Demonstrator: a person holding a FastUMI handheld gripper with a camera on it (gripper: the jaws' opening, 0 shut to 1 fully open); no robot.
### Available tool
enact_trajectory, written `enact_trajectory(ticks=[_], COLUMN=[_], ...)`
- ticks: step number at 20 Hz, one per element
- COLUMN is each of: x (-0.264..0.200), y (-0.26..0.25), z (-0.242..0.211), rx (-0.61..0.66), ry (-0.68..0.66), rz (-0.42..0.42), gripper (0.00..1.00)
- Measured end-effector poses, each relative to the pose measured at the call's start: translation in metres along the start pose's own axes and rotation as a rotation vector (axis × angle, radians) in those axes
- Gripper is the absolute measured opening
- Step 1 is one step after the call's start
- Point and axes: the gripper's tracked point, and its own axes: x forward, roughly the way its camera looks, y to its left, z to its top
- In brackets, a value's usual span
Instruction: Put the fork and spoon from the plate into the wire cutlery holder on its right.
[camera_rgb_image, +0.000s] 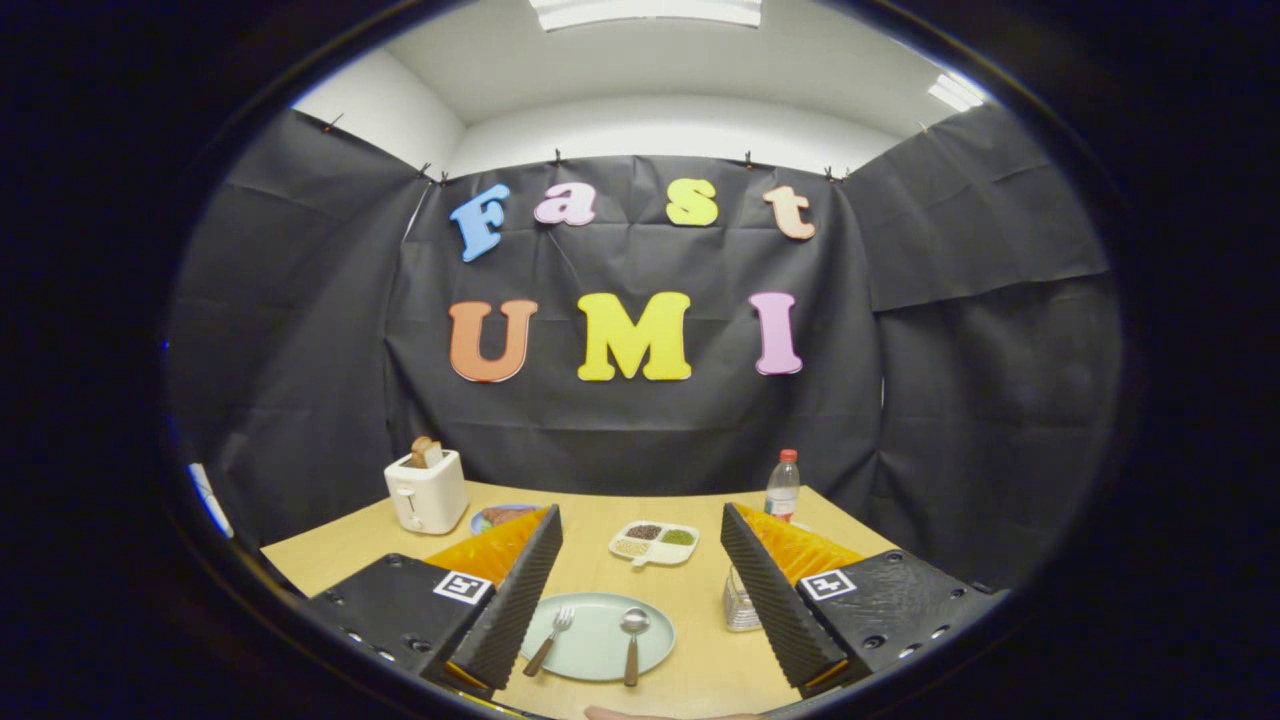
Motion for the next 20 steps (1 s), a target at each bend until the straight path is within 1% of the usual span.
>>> enact_trajectory(ticks=[3,8,13,17,20], x=[0.0,-0.001,-0.003,0.018,0.04], y=[0.003,-0.001,-0.002,-0.002,-0.008], z=[-0.006,-0.007,-0.004,-0.035,-0.071], rx=[0.0,0.051,0.02,0.043,0.044], ry=[0.018,0.039,0.016,0.154,0.314], rz=[0.007,0.006,-0.015,0.009,0.003], gripper=[0.96,0.96,0.96,0.96,0.96])
